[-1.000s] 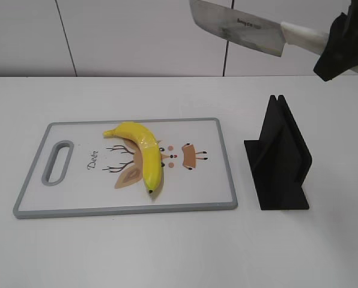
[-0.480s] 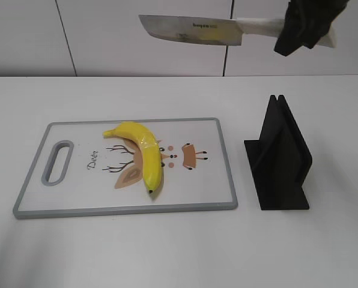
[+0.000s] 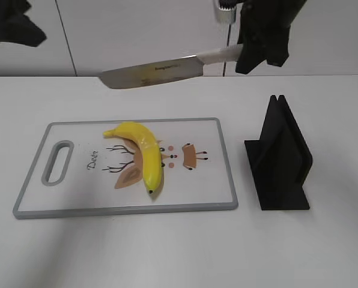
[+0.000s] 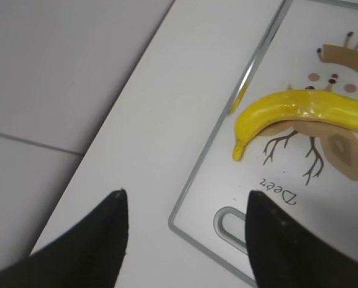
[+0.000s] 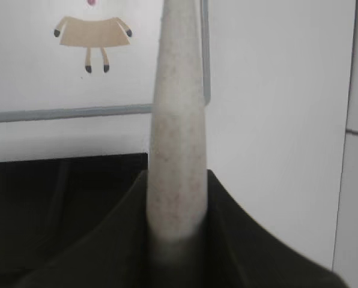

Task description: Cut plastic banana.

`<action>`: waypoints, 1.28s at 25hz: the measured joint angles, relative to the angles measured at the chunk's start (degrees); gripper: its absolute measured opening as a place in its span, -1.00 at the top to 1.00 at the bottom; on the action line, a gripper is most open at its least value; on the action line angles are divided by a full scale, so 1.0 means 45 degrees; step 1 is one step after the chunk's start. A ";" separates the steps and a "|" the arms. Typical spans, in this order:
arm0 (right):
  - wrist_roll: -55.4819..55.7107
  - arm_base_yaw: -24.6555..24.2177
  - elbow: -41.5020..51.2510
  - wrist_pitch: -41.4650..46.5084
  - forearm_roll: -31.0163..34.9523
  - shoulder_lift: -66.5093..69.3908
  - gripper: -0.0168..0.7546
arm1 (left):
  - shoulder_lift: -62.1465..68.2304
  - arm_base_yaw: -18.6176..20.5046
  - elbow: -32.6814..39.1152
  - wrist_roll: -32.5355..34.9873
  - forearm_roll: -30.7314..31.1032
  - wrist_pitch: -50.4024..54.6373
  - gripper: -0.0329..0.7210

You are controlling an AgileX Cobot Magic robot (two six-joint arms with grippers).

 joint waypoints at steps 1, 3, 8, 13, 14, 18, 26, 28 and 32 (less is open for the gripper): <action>-0.0266 0.0072 -0.0016 -0.0042 0.0259 0.0088 0.52 | 0.0522 -0.0272 -0.0277 0.0340 0.0000 0.0193 -0.63; -0.0519 0.0151 -0.0026 -0.0238 0.0823 0.0364 0.52 | 0.1246 -0.0721 -0.0857 0.0871 -0.0029 0.0557 -0.62; -0.1119 0.0165 -0.0039 -0.0441 0.1459 0.1096 0.52 | 0.3045 -0.1451 -0.1344 0.2558 -0.0589 0.0903 -0.56; -0.1279 0.0165 -0.0039 -0.0481 0.1681 0.1518 0.52 | 0.4462 -0.1566 -0.1344 0.3559 -0.0943 0.1025 -0.53; -0.1340 0.0165 -0.0039 -0.0481 0.1795 0.1575 0.52 | 0.4696 -0.1566 -0.1344 0.3614 -0.0943 0.0991 -0.53; -0.1585 0.0165 -0.0039 -0.0481 0.2075 0.1672 0.52 | 0.5376 -0.1566 -0.1344 0.3683 -0.0984 0.0390 -0.51; -0.1677 0.0165 -0.0039 -0.0481 0.2150 0.1686 0.52 | 0.5683 -0.1566 -0.1355 0.3684 -0.1078 -0.0093 0.52; -0.1688 0.0165 -0.0039 -0.0466 0.2160 0.1686 0.52 | 0.5683 -0.1566 -0.1355 0.3684 -0.1078 -0.0143 0.79; -0.1712 0.0165 -0.0039 -0.0466 0.2160 0.1686 0.52 | 0.5698 -0.1566 -0.1355 0.3684 -0.1078 -0.0158 0.92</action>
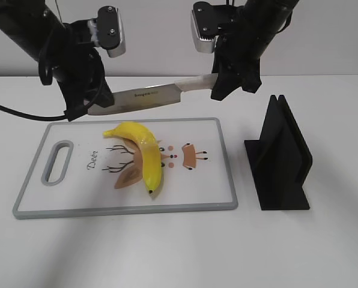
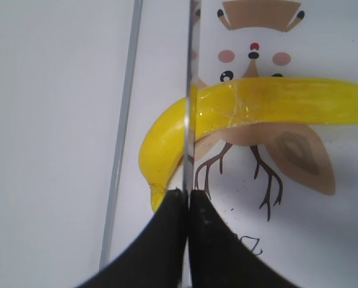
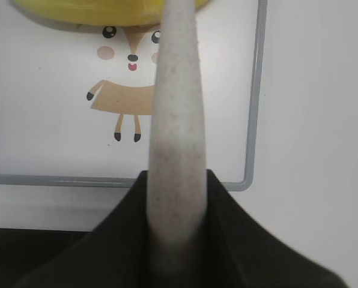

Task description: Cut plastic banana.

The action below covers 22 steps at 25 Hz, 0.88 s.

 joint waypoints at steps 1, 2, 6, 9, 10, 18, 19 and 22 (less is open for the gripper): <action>0.0044 0.0000 0.0000 0.0000 0.0000 0.0000 0.52 | 0.0000 0.0000 0.0000 0.0000 0.0000 0.0000 0.93; 0.0065 0.0000 0.0000 0.0000 0.0000 0.0023 0.52 | 0.0000 0.0000 0.0000 0.0000 0.0000 0.0000 0.93; 0.0563 0.0000 -0.0030 0.0180 -0.0189 0.0425 0.52 | 0.0254 0.0012 -0.0013 0.0000 -0.0285 0.0028 0.93; 0.0918 0.0000 -0.0043 0.0588 -0.0488 0.1244 0.52 | 0.1115 -0.0006 0.0020 0.0000 -0.0742 0.0027 0.93; 0.0975 0.0000 -0.0043 0.0587 -0.0630 0.1646 0.52 | 0.1449 -0.0049 0.0115 0.0000 -0.0806 -0.0231 0.93; 0.1568 0.0308 -0.0215 0.0345 -0.2290 0.3172 0.46 | 0.3308 -0.0604 0.0368 -0.0178 -0.1107 -0.2015 0.92; 0.1614 0.0331 -0.0215 0.0358 -0.2336 0.3100 0.46 | 0.3285 -0.0621 0.0368 -0.0193 -0.1064 -0.2049 0.92; 0.1684 0.0369 -0.0215 0.0220 -0.2404 0.2885 0.48 | 0.3133 -0.0621 0.0409 -0.0203 -0.0933 -0.2096 0.93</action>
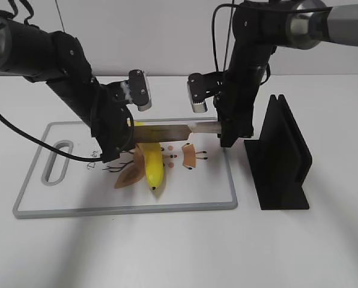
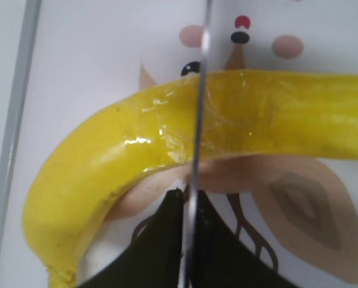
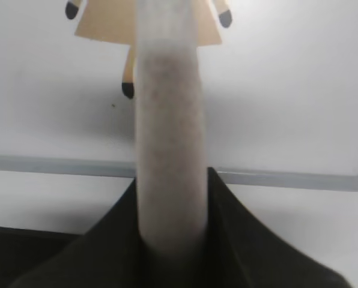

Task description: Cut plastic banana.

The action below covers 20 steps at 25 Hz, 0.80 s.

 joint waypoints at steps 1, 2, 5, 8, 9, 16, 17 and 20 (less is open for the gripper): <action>0.0012 0.0000 0.0000 -0.0046 0.0000 -0.0090 0.48 | -0.0053 -0.0017 0.0037 -0.0004 0.0094 -0.0012 0.93; 0.0012 0.0016 0.0000 -0.0058 -0.0015 -0.0175 0.48 | -0.0125 -0.0030 0.0104 -0.0034 0.0211 -0.0026 0.94; 0.0012 0.0041 -0.0091 0.0117 -0.0064 -0.0571 0.48 | -0.0552 -0.0085 0.0225 -0.0064 0.0442 0.0161 0.93; 0.0012 0.0058 -0.0505 0.0437 -0.0132 -0.1120 0.48 | -0.1292 -0.0085 0.0237 -0.0121 0.0556 0.0215 0.93; 0.0000 0.0058 -0.0653 0.0594 -0.0146 -0.1279 0.48 | -0.1593 -0.0085 0.0237 -0.0148 0.0617 0.0215 0.93; -0.0040 0.0122 -0.1078 0.1073 -0.0034 -0.2350 0.48 | -0.3184 -0.0085 0.0237 -0.0238 0.0866 0.0905 0.93; -0.0059 0.0132 -0.1078 0.1073 -0.0019 -0.2468 0.48 | -0.3320 -0.0085 0.0237 -0.0238 0.0866 0.0952 0.93; -0.0087 0.0132 -0.1093 0.1073 0.0046 -0.2625 0.48 | -0.3661 -0.0085 0.0237 -0.0243 0.0853 0.1003 0.93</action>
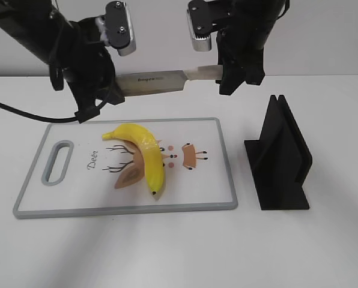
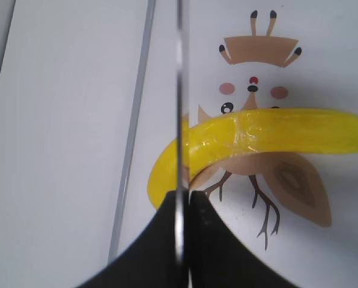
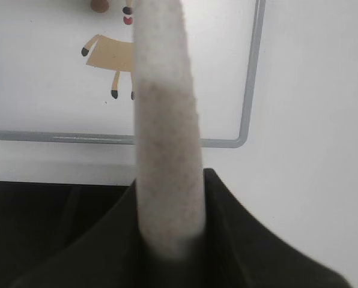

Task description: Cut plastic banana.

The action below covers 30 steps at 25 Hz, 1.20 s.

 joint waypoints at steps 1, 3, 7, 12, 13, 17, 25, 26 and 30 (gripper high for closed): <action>-0.0003 0.0000 0.0000 0.0000 0.0026 -0.0017 0.48 | -0.0028 0.0000 0.0000 0.0000 0.0000 0.0000 0.93; -0.0003 0.0000 0.0000 0.0000 0.0039 -0.0017 0.48 | -0.0038 0.0000 0.0000 0.0000 0.0000 0.0004 0.93; 0.0037 0.0000 0.0000 0.0000 0.0039 -0.0017 0.49 | -0.0038 0.0000 0.0000 0.0012 -0.0360 0.0004 0.58; 0.0267 0.0000 -0.0010 -0.0061 0.0081 -0.0017 0.52 | -0.0089 -0.0025 0.0000 0.0049 -0.0746 0.0143 -0.62; 0.0332 0.0000 -0.0010 -0.0114 0.0098 -0.0017 0.52 | -0.0194 -0.0038 0.0013 0.0049 -0.0775 0.0147 -0.75; 0.0510 0.0000 -0.0023 -0.0197 0.0005 -0.0017 0.52 | -0.0814 -0.0063 0.0013 -0.0390 -0.0870 -0.0234 -0.83; 0.1891 0.0000 -0.0023 -0.0197 0.0025 -0.0332 0.52 | -0.2626 0.0466 0.0013 -0.3984 -0.0555 -0.1011 -0.82; 0.2523 0.0000 -0.0023 -0.0197 0.0069 -0.0490 0.52 | -0.2856 0.0664 0.0013 -0.4772 -0.0300 -0.1025 -0.81; 0.5383 0.0000 -0.0023 -0.0197 0.0155 -0.1159 0.52 | -0.3629 0.1641 0.0013 -0.7392 0.0737 -0.0869 -0.72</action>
